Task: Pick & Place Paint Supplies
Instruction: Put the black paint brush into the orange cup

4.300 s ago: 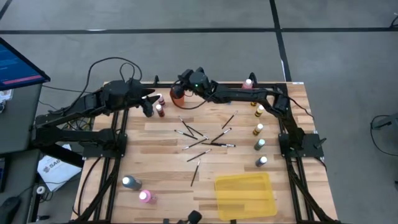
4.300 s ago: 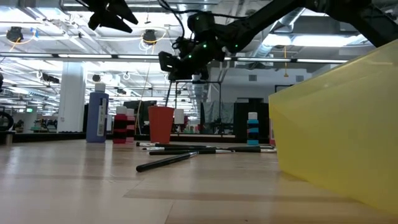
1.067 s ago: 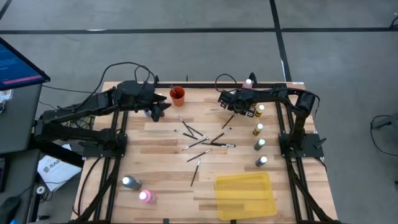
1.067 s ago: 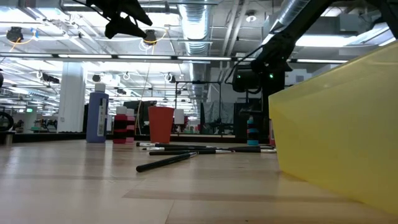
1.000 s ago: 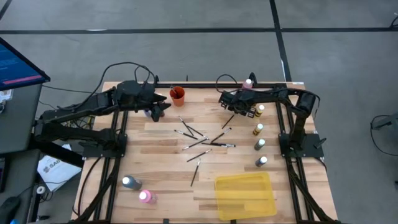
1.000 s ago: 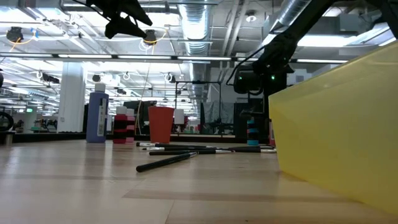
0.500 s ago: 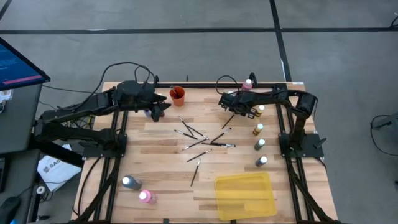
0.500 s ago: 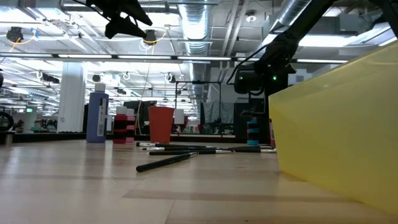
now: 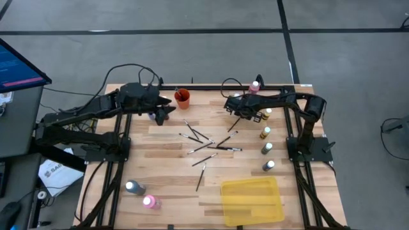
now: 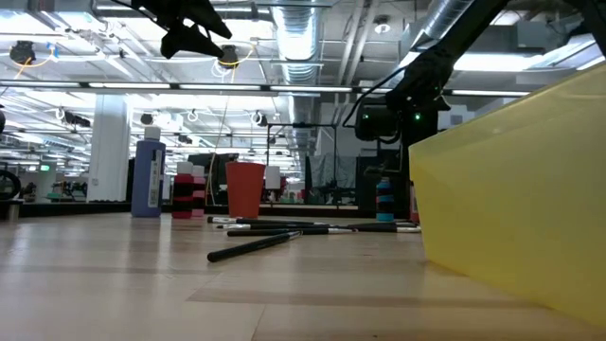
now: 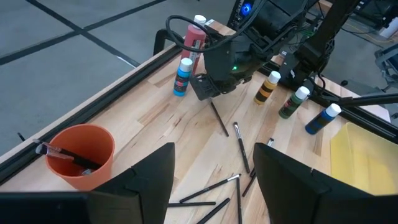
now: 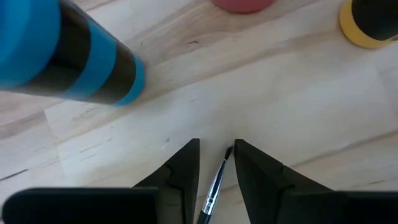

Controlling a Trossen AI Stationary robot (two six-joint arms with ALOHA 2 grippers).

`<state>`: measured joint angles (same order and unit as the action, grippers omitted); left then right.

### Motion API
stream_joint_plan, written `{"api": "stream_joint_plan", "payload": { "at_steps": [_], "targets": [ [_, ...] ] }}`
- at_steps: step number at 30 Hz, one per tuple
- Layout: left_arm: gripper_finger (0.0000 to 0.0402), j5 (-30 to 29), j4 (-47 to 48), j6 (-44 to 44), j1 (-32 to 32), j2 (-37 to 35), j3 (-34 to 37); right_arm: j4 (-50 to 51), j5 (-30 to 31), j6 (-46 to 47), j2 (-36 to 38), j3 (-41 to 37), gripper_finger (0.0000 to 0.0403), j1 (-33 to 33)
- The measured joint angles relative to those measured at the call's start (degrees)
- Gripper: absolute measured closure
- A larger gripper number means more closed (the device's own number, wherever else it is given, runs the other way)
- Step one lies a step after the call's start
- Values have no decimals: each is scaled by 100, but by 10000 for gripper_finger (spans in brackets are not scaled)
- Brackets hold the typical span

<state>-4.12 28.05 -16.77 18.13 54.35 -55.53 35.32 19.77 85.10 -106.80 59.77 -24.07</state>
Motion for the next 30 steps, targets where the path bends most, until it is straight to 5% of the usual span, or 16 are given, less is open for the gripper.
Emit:
{"api": "stream_joint_plan", "payload": {
  "at_steps": [6,15,30],
  "targets": [
    [190,-2,0,2,-1,0,0,14,-75,0,-2,0,318,-77],
    [190,-7,2,45,-1,0,0,50,-48,-1,-7,-10,396,-75],
    [190,-9,4,188,-2,0,0,-125,259,-107,180,-26,403,165]
  ]
}}
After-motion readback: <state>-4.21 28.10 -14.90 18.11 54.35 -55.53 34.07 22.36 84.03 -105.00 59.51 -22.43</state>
